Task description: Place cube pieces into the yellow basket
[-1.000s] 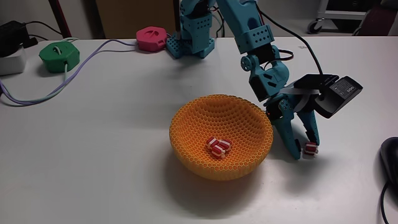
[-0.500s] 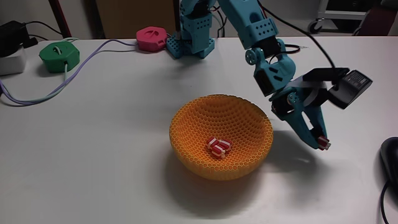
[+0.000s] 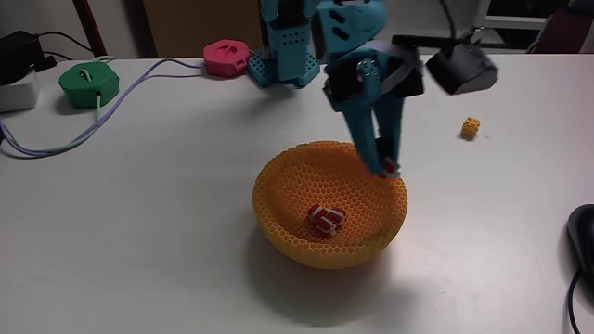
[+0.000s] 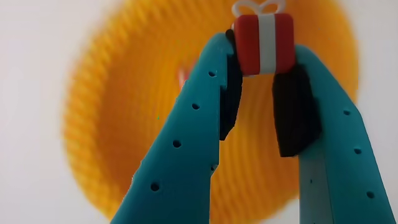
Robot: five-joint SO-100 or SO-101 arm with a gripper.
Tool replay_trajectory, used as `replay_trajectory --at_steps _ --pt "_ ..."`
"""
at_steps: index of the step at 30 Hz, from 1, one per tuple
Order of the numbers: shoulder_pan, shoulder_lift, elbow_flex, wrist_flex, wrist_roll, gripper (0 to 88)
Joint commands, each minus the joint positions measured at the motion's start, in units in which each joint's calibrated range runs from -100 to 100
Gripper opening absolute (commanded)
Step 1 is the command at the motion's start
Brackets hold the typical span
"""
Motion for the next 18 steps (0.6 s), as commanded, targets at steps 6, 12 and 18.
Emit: replay_trajectory --at_steps 6,12,18 --pt "2.78 -9.83 4.28 12.25 4.93 46.8" --pt "-5.52 -17.31 3.7 12.08 -1.32 47.9" --pt "-26.77 -27.92 25.75 -7.12 -12.94 46.6"
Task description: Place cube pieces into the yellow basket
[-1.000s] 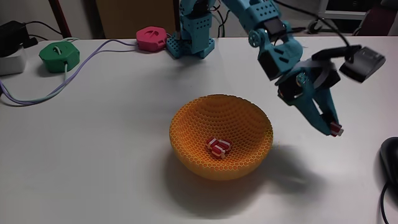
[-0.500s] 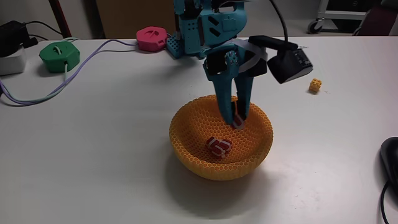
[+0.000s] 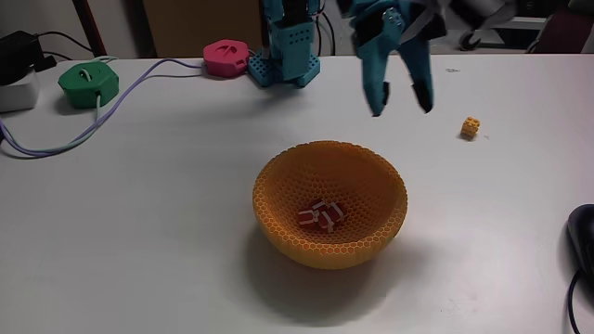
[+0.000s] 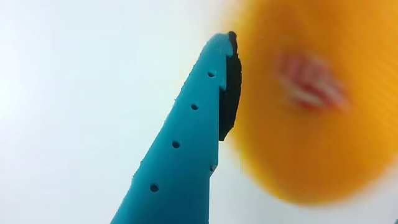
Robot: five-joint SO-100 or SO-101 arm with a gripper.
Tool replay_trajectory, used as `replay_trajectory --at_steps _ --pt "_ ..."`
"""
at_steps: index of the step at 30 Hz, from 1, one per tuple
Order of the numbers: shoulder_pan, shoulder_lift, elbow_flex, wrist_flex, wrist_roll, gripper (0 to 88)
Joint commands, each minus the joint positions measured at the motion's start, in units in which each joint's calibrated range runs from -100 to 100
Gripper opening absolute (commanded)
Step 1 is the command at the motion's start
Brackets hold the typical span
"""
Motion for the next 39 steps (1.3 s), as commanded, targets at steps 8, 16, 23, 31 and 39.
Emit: replay_trajectory --at_steps 8,16,23,31,39 --pt "-29.32 -5.93 45.37 -52.22 -14.85 45.0" --pt "-33.88 6.76 52.21 -71.77 -16.85 42.5" --pt "-35.93 22.2 43.45 -80.72 -17.73 40.8" --pt "-36.58 32.9 31.51 -81.76 -18.61 33.5" --pt "-34.63 33.75 31.51 -79.24 -17.14 0.0"
